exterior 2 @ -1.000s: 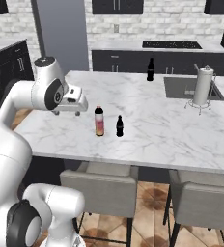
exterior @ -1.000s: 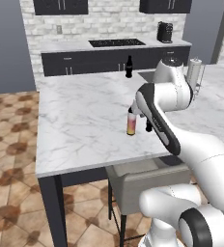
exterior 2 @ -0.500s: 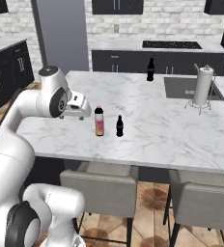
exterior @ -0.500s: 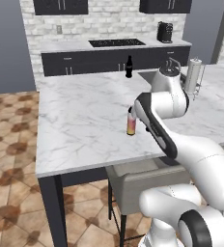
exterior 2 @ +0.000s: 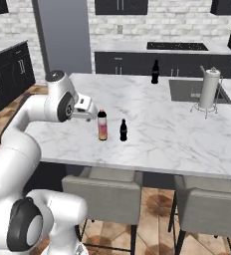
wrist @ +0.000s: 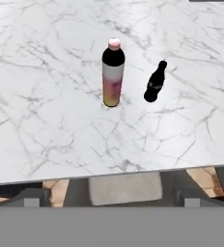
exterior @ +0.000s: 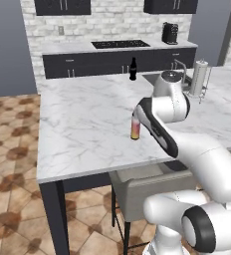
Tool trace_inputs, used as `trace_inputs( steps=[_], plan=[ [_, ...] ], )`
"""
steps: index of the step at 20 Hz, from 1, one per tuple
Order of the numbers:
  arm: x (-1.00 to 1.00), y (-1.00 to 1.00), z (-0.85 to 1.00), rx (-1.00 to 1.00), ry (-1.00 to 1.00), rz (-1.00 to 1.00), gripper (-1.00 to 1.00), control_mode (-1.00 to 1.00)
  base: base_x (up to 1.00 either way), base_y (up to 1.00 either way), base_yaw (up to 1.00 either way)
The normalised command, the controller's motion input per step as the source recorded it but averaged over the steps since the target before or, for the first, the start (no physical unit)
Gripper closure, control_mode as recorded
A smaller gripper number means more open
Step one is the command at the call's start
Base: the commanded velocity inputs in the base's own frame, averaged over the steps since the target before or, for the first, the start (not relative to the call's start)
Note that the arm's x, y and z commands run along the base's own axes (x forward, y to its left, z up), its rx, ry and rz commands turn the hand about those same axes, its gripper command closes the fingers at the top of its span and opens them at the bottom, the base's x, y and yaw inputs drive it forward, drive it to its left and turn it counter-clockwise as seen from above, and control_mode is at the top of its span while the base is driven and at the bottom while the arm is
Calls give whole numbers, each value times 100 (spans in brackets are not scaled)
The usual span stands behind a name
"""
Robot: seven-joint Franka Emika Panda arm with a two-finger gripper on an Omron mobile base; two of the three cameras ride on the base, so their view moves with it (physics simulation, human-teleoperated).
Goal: Place the large bottle from the dining counter next to the other large bottle outside the sink, and place the small bottle from the dining counter next to the other small bottle inside the sink.
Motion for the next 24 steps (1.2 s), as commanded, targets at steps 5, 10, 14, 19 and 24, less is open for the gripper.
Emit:
trace_inputs(
  steps=[5,10,14,19,24],
  plan=[
    [27,-1,-15,0,-1,-2,-100,-100,0,0,0],
    [30,-2,-17,0,0,-3,-100,-100,0,0,0],
    [35,-4,-10,0,0,-3,-100,-100,0,0,0],
    [34,-7,-12,0,0,-3,-100,-100,0,0,0],
    [31,-1,-16,0,0,-1,-100,-100,0,0,0]
  ],
)
